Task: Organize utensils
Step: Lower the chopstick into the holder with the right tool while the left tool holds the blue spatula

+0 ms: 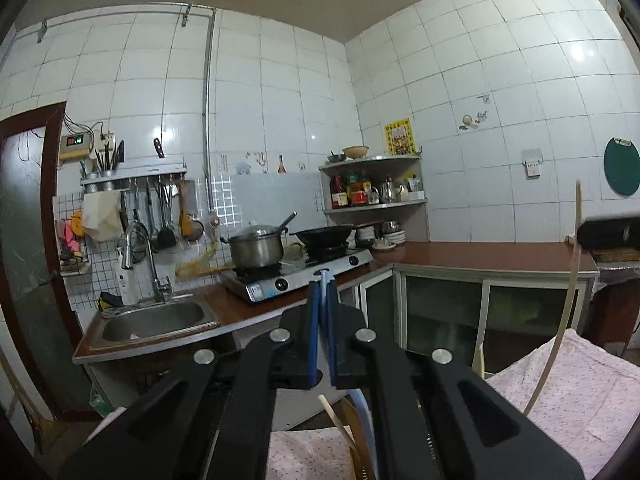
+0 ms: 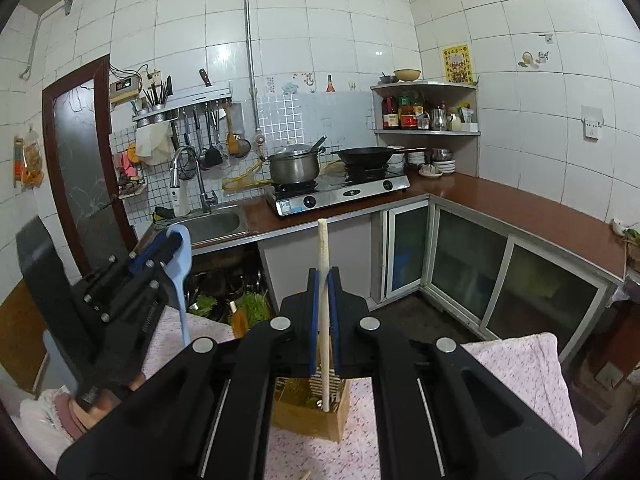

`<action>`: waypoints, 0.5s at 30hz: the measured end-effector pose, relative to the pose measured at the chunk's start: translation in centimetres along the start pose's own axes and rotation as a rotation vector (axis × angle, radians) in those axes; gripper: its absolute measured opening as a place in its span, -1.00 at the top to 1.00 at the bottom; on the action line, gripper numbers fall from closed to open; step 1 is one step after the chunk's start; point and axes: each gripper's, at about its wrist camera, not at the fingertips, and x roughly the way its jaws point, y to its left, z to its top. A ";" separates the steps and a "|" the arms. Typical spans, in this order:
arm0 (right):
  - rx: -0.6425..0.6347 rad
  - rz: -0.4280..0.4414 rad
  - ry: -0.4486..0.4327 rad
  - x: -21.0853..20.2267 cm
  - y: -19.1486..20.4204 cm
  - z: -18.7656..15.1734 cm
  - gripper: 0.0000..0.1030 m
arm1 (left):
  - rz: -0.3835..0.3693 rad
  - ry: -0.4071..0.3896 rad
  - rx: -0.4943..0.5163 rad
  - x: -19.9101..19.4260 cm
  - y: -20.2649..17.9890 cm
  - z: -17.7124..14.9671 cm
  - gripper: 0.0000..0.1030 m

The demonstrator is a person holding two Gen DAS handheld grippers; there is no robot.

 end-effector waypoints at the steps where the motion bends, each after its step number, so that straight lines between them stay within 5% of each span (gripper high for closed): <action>1: 0.002 -0.001 0.000 0.3 -0.1 0.1 0.88 | -0.002 0.004 -0.002 0.4 0.0 -0.3 0.91; 8: 0.016 0.007 0.001 2.1 -0.9 0.4 0.89 | -0.004 0.049 -0.028 2.6 0.3 -2.2 0.91; 15: 0.019 0.020 -0.014 2.3 -0.9 1.2 0.89 | 0.013 0.011 -0.018 2.9 0.0 -1.4 0.91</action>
